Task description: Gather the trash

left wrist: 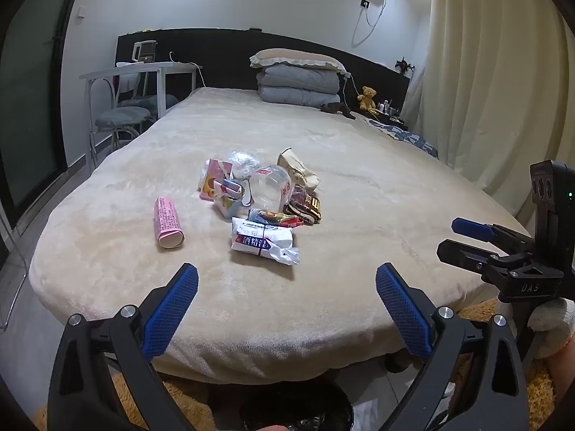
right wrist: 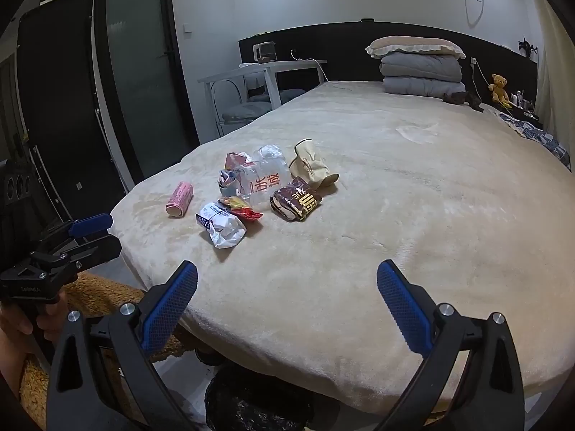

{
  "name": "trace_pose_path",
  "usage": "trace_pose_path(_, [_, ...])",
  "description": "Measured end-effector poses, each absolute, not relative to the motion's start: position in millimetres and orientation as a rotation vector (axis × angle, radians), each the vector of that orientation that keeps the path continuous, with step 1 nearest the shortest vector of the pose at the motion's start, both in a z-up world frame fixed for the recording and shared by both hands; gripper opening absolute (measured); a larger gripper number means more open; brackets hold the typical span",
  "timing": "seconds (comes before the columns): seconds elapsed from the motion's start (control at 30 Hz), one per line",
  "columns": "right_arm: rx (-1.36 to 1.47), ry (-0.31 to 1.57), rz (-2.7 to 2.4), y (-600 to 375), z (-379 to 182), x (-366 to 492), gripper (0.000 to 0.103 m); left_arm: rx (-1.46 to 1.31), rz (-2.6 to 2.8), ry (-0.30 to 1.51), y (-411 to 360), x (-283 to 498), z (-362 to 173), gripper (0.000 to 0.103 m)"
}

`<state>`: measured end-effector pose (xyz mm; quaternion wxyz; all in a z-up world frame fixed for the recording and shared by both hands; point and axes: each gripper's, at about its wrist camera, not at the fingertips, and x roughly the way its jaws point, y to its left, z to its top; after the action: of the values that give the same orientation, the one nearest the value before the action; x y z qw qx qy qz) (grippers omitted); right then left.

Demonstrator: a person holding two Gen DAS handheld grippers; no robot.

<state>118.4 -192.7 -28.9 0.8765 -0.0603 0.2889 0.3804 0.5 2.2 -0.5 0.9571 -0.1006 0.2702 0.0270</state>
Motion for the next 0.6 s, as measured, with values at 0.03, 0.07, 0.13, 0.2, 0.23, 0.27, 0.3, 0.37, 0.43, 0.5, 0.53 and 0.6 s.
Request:
trace_pose_path(0.03, [-0.128, 0.603, 0.794, -192.8, -29.1, 118.9, 0.099, -0.205, 0.055, 0.549, 2.1, 0.7, -0.5, 0.096])
trace_pose_path(0.07, [-0.131, 0.602, 0.793, -193.0, -29.0, 118.8, 0.099, -0.206, 0.055, 0.549, 1.6, 1.2, -0.5, 0.096])
trace_pose_path(0.13, [-0.133, 0.604, 0.792, -190.0, -29.0, 118.6, 0.099, -0.206, 0.057, 0.551, 1.4, 0.7, -1.4, 0.096])
trace_pose_path(0.2, [-0.136, 0.603, 0.791, -190.0, -28.9, 118.5, 0.099, -0.206, 0.055, 0.55, 0.9, 0.9, -2.6, 0.096])
trace_pose_path(0.23, [-0.134, 0.603, 0.79, -190.1, -29.6, 118.5, 0.099, -0.206, 0.055, 0.549, 1.2, 1.1, -2.9, 0.096])
trace_pose_path(0.27, [-0.136, 0.603, 0.789, -190.3, -29.6, 118.3, 0.099, -0.206, 0.056, 0.55, 1.9, 2.0, -3.8, 0.096])
trace_pose_path(0.3, [-0.139, 0.604, 0.788, -190.2, -29.5, 118.0, 0.099, -0.207, 0.056, 0.551, 2.1, 1.9, -3.7, 0.096])
trace_pose_path(0.37, [-0.143, 0.602, 0.79, -189.3, -29.8, 117.3, 0.099, -0.208, 0.056, 0.552, 2.4, 1.5, -4.1, 0.096])
trace_pose_path(0.43, [-0.144, 0.602, 0.79, -188.9, -30.3, 117.3, 0.099, -0.208, 0.054, 0.552, 2.4, 1.7, -4.1, 0.096])
trace_pose_path(0.5, [-0.146, 0.603, 0.79, -189.3, -30.3, 117.0, 0.099, -0.207, 0.054, 0.554, 1.7, 2.1, -3.9, 0.096])
trace_pose_path(0.53, [-0.146, 0.603, 0.791, -188.9, -30.1, 116.9, 0.099, -0.206, 0.054, 0.555, 1.6, 2.3, -4.1, 0.096])
trace_pose_path(0.6, [-0.147, 0.602, 0.793, -188.5, -30.1, 116.9, 0.099, -0.204, 0.052, 0.554, 1.2, 2.1, -3.9, 0.096])
